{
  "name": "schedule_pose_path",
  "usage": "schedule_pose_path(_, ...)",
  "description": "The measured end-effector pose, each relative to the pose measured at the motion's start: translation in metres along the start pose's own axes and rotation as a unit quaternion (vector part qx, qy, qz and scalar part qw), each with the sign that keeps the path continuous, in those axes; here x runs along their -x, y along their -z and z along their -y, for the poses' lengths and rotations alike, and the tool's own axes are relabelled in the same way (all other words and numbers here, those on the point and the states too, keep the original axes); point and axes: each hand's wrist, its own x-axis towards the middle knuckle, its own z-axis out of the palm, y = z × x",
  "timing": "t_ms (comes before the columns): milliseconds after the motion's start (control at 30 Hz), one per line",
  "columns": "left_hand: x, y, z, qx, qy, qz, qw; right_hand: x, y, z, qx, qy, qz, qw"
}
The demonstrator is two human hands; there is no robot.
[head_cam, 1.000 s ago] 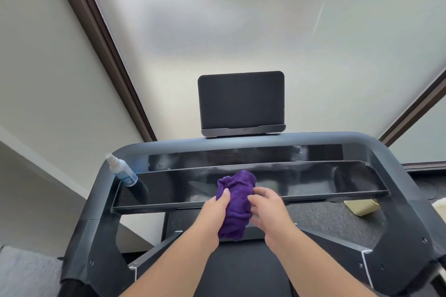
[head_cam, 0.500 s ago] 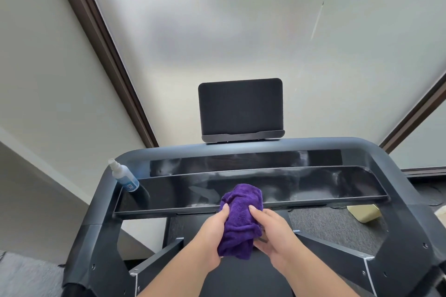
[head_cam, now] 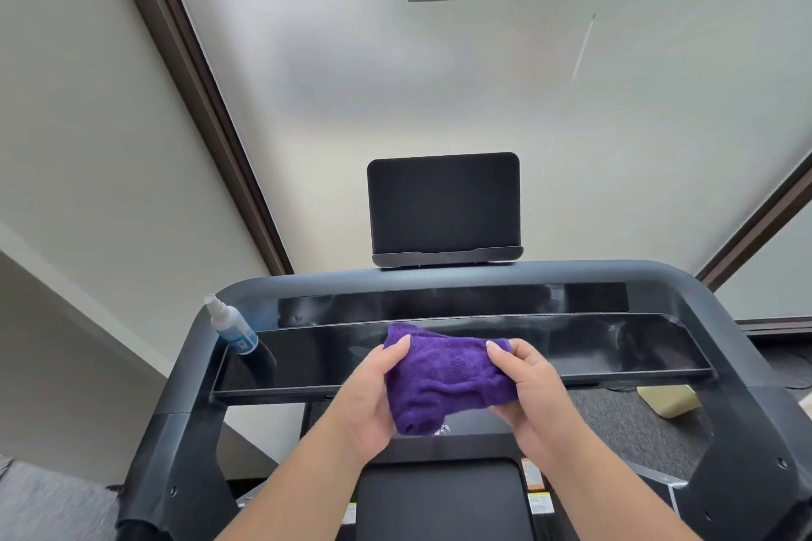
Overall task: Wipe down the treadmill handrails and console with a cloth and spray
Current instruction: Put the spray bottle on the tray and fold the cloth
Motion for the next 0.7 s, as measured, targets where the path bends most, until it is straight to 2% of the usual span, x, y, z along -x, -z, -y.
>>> schedule_pose_path(100,0.001,-0.008,-0.011,0.030,0.016,0.042,0.999,-0.003,-0.007,0.015,-0.007,0.006,0.047,0.999)
schedule_pose_path(267,0.002,-0.004,-0.008,0.068,0.049,0.053,0.995,-0.006,-0.010,0.023,0.006,-0.009,0.094,0.996)
schedule_pose_path(500,-0.002,0.013,-0.015,0.029,0.017,0.046,0.998,-0.013,0.005,0.022,0.024,0.013,0.050,0.998)
schedule_pose_path(600,-0.005,0.024,-0.014,0.012,0.046,0.030,0.998,-0.016,0.010,0.016,0.071,0.014,0.010,0.997)
schedule_pose_path(700,0.001,0.035,-0.010,-0.058,0.082,0.031,0.995,-0.019,0.020,0.008,0.126,0.017,-0.043,0.991)
